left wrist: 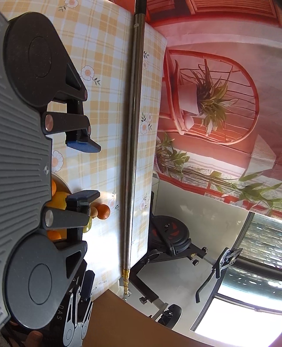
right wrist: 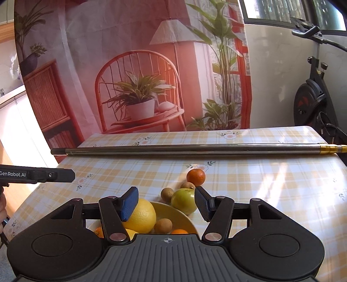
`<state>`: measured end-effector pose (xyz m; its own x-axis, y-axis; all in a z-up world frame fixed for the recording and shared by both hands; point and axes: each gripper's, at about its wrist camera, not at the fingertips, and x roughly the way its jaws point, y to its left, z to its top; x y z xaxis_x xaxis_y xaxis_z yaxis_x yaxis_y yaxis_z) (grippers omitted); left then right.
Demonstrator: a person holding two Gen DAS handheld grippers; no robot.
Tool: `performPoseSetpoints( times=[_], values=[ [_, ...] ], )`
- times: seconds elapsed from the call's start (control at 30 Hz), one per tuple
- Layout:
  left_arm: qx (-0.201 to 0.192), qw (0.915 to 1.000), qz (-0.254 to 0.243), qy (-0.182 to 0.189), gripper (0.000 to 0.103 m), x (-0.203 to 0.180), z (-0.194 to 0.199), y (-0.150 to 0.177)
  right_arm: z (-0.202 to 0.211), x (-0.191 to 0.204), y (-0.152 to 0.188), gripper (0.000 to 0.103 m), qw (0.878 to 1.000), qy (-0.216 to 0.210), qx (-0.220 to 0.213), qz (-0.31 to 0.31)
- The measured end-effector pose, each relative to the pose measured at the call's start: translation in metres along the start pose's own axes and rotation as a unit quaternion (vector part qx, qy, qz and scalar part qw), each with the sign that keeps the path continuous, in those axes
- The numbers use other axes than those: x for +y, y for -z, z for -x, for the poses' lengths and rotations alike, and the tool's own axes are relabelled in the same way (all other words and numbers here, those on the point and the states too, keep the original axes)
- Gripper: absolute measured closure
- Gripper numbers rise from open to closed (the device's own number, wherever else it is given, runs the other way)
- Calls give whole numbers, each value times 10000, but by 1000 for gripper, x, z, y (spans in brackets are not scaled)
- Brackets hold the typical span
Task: Organize fruits
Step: 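Grasp the green citrus with the right tool while the left tool grasps a brown kiwi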
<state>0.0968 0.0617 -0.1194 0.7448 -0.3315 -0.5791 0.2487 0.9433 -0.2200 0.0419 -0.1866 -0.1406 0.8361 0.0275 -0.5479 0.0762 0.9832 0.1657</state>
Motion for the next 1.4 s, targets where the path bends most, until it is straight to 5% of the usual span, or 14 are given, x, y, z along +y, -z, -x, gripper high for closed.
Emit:
performPoseSetpoints(
  times=[0.43,0.77,1.07,1.4],
  values=[
    [4,9992,-251,-315,63,6,-18,-14,-13,-30,12,51,9993,228,4,-288],
    [757,9970,-92,126,63,-5,-71,-11,-27,-48,8,51,9979,273,95,-577],
    [1259,9904,-488,302,63,-31,-123,0,-41,-58,3,51,9953,517,422,-708],
    [1885,9804,187,549,63,-34,-171,-1,-41,-71,8,51,9936,622,440,-836]
  ],
)
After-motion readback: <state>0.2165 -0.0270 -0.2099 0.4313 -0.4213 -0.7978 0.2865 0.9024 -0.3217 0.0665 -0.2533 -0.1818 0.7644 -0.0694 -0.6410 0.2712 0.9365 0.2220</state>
